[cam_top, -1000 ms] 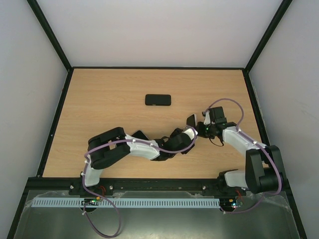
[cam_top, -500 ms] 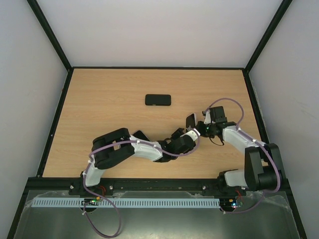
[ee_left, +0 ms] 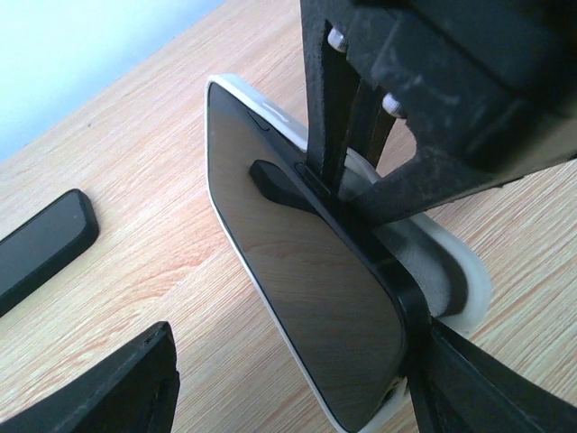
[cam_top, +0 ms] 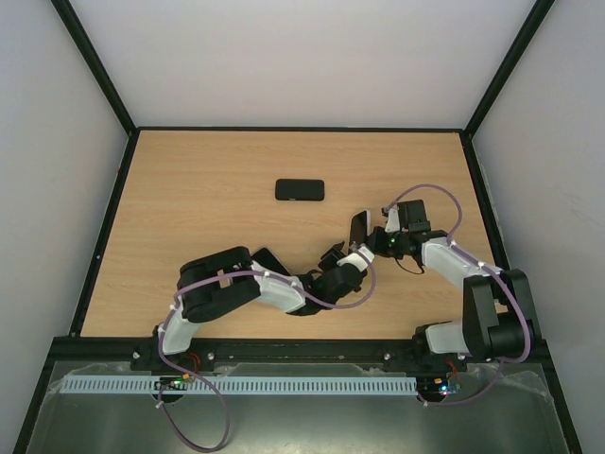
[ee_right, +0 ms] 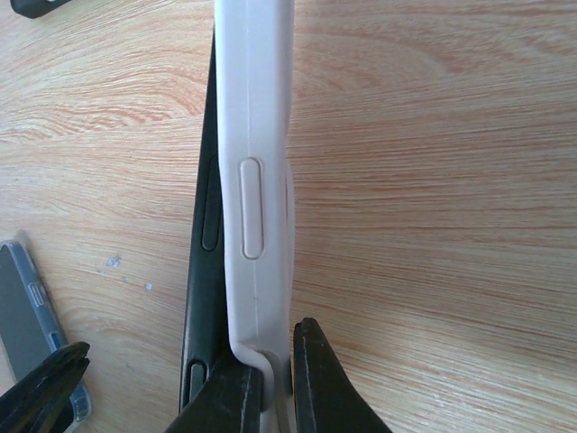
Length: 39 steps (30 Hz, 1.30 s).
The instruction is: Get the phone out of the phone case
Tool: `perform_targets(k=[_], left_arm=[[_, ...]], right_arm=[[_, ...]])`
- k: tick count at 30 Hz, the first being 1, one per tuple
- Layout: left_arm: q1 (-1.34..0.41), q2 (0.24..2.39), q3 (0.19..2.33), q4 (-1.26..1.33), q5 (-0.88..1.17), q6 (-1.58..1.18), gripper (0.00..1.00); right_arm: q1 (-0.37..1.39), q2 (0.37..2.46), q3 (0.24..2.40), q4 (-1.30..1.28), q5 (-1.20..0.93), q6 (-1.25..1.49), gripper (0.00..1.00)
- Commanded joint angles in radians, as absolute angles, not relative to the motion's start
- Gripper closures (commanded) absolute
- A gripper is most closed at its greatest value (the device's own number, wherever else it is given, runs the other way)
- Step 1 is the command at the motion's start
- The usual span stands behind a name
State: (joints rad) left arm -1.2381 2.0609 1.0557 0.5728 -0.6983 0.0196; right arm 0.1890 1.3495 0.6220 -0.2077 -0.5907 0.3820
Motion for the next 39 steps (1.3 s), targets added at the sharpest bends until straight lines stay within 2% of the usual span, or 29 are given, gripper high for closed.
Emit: perform_targets(k=[1,7,11,12,16,18,22,27,32,34,39], left_arm=[[-1.209,2.016,1.006,0.738,-0.794,0.038,0.35],[-1.205,2.003,0.982,0.747,-0.788,0.047,0.34],[-1.202,2.008,0.974,0.742,-0.784,0.078,0.46],[-1.203,2.006,0.971,0.74,-0.791,0.087,0.46],[-1.205,2.01,0.968,0.751,-0.852,0.13,0.32],[-1.207,2.02,0.976,0.755,-0.877,0.165,0.32],[-1.219,2.049,1.002,0.786,-0.98,0.228,0.39],[-1.251,2.114,1.007,1.0,-1.077,0.44,0.41],[-1.252,2.127,1.035,0.953,-1.068,0.425,0.44],[-1.252,2.118,1.034,0.932,-1.055,0.406,0.48],[-1.252,2.084,1.009,0.94,-1.021,0.384,0.67]], right_arm=[[0.206,1.343,0.626,-0.309,-0.698,0.369,0.98],[0.207,1.353,0.63,-0.309,-0.691,0.367,0.98],[0.207,1.355,0.635,-0.314,-0.707,0.365,0.98],[0.207,1.354,0.634,-0.316,-0.708,0.364,0.98],[0.207,1.348,0.635,-0.314,-0.734,0.366,0.98],[0.207,1.35,0.637,-0.314,-0.754,0.367,0.98],[0.207,1.358,0.644,-0.317,-0.788,0.367,0.98],[0.206,1.364,0.646,-0.323,-0.816,0.363,0.98],[0.207,1.36,0.646,-0.327,-0.82,0.352,0.98],[0.207,1.358,0.646,-0.327,-0.812,0.349,0.98],[0.206,1.355,0.647,-0.328,-0.804,0.347,0.98]])
